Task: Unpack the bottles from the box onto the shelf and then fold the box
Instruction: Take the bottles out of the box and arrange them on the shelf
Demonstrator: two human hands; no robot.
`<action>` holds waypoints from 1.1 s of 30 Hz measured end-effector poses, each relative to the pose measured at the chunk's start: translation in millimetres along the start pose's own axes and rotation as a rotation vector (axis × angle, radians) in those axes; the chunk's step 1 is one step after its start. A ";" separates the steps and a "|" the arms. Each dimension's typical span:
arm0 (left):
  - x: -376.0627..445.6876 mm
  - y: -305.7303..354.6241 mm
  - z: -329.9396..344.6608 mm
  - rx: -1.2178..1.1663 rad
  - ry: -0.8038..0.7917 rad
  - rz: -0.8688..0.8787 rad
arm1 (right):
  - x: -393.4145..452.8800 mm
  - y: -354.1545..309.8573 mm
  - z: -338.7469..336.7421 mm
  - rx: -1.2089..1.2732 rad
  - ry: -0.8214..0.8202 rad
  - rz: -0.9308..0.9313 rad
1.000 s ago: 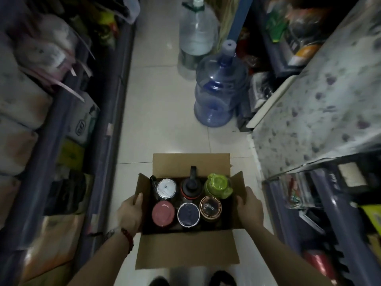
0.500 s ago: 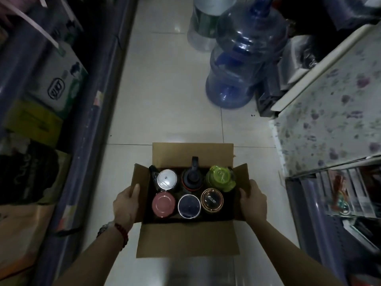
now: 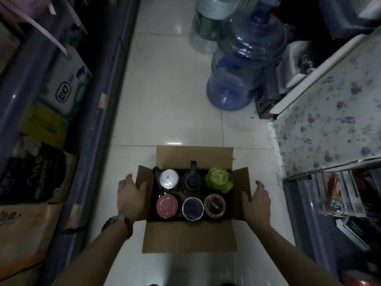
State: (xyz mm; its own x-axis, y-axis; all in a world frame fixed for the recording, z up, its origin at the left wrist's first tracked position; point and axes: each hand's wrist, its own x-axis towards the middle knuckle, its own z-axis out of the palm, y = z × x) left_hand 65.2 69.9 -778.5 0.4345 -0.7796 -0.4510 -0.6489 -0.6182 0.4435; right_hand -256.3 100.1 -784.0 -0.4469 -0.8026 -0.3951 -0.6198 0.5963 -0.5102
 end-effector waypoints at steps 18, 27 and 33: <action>10.5 11.1 51.6 -0.265 -0.143 0.510 | -46.3 28.8 72.2 0.366 -0.068 -0.393; 29.0 8.2 77.7 -0.334 -0.242 0.516 | -30.8 38.4 98.6 0.460 -0.055 -0.466; 41.4 -3.7 79.0 -0.368 -0.285 0.549 | -28.5 41.6 104.4 0.496 -0.031 -0.451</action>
State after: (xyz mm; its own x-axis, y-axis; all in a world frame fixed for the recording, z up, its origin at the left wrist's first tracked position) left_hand 36.3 47.8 -859.9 -0.1065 -0.9623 -0.2503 -0.4522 -0.1774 0.8741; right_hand -202.0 149.6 -873.7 -0.1906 -0.9785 -0.0788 -0.3681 0.1457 -0.9183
